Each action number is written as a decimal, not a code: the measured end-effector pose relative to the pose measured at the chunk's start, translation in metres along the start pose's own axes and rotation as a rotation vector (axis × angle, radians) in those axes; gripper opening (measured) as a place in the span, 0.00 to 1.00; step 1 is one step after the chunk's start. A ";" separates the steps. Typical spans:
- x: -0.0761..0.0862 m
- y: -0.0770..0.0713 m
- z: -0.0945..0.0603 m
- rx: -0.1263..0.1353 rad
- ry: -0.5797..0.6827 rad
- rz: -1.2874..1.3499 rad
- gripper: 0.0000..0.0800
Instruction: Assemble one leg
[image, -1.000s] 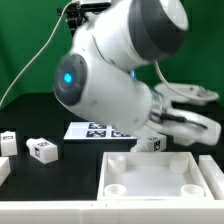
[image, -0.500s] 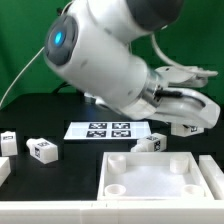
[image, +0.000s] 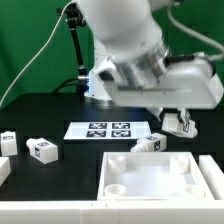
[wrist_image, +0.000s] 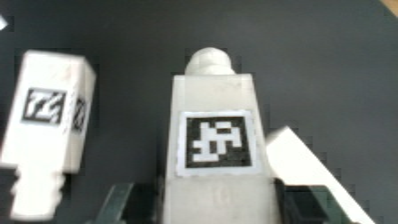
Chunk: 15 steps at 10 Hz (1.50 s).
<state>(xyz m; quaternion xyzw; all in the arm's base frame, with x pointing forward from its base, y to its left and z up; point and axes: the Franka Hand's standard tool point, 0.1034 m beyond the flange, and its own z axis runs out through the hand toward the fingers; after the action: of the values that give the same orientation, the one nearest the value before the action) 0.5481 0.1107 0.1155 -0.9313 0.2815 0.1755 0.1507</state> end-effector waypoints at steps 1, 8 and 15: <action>0.006 -0.010 -0.008 0.015 0.085 -0.018 0.35; 0.012 -0.038 -0.016 0.000 0.483 -0.241 0.35; 0.006 -0.066 -0.019 0.102 0.713 -0.360 0.35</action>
Offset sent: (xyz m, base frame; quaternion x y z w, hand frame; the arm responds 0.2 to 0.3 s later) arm 0.0000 0.0000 0.0000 0.0000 0.1938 0.0000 0.9810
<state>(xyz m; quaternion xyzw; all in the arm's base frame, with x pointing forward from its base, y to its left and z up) 0.5952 0.1530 0.1426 -0.9595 0.1569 -0.2020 0.1180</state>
